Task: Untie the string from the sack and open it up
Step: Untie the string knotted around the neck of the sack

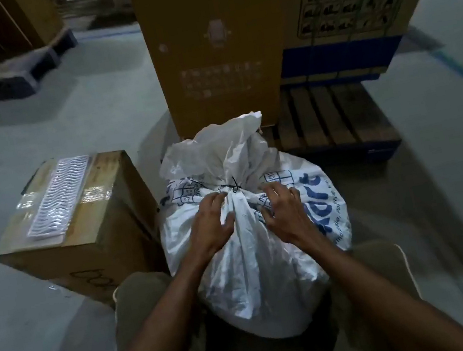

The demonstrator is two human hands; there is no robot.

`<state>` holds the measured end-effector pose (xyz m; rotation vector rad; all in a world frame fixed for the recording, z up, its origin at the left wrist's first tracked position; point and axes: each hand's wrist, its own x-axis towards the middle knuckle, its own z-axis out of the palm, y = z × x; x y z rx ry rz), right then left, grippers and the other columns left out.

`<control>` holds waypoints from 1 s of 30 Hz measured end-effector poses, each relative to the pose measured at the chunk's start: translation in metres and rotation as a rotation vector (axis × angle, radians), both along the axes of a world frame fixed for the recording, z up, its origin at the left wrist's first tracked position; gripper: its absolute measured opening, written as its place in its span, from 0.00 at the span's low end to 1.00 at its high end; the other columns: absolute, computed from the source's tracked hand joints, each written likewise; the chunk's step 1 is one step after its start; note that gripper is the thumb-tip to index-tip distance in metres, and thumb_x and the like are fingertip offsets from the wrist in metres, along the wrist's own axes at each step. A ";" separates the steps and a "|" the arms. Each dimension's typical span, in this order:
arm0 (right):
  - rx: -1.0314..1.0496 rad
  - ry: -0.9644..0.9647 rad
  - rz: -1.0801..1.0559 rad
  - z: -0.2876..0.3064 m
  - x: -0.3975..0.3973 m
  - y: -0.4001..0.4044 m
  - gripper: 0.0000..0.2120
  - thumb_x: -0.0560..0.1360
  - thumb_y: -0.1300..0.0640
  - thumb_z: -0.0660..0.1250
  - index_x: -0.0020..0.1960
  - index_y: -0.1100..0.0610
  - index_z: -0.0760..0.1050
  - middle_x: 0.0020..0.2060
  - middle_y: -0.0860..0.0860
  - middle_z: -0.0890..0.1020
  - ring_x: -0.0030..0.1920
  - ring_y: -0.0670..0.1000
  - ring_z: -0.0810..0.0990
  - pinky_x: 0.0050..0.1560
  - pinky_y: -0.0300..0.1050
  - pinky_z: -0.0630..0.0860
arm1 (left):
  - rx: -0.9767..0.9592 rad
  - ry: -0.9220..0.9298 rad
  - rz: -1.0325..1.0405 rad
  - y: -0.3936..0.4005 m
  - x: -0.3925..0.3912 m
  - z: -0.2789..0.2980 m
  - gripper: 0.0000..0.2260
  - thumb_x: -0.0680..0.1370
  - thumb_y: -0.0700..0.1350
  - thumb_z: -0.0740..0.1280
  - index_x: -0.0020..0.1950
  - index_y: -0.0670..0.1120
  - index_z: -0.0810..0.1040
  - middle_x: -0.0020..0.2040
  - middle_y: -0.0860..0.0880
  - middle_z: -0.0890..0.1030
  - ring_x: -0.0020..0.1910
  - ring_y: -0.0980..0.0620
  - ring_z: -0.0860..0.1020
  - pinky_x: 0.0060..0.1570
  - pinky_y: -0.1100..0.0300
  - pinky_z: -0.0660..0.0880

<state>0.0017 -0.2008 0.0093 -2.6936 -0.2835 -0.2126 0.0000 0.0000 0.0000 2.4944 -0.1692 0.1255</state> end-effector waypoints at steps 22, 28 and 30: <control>0.278 0.184 0.126 -0.048 0.131 0.016 0.09 0.72 0.62 0.72 0.51 0.55 0.83 0.47 0.52 0.84 0.45 0.51 0.82 0.47 0.53 0.81 | -0.059 0.162 -0.099 0.011 0.131 -0.025 0.06 0.72 0.47 0.72 0.48 0.53 0.83 0.42 0.56 0.83 0.43 0.56 0.81 0.45 0.52 0.80; 0.308 0.222 0.117 -0.045 0.130 0.010 0.06 0.74 0.59 0.72 0.50 0.52 0.80 0.46 0.46 0.83 0.46 0.47 0.82 0.46 0.51 0.81 | 0.030 0.133 -0.166 0.008 0.131 -0.019 0.09 0.75 0.46 0.70 0.54 0.55 0.83 0.47 0.55 0.82 0.47 0.54 0.79 0.47 0.51 0.79; 0.300 0.229 0.125 -0.047 0.128 0.011 0.07 0.73 0.61 0.70 0.50 0.52 0.79 0.46 0.47 0.83 0.45 0.48 0.81 0.45 0.52 0.80 | 0.014 0.102 -0.152 0.008 0.129 -0.018 0.11 0.76 0.45 0.68 0.56 0.55 0.83 0.46 0.54 0.84 0.45 0.53 0.81 0.47 0.51 0.80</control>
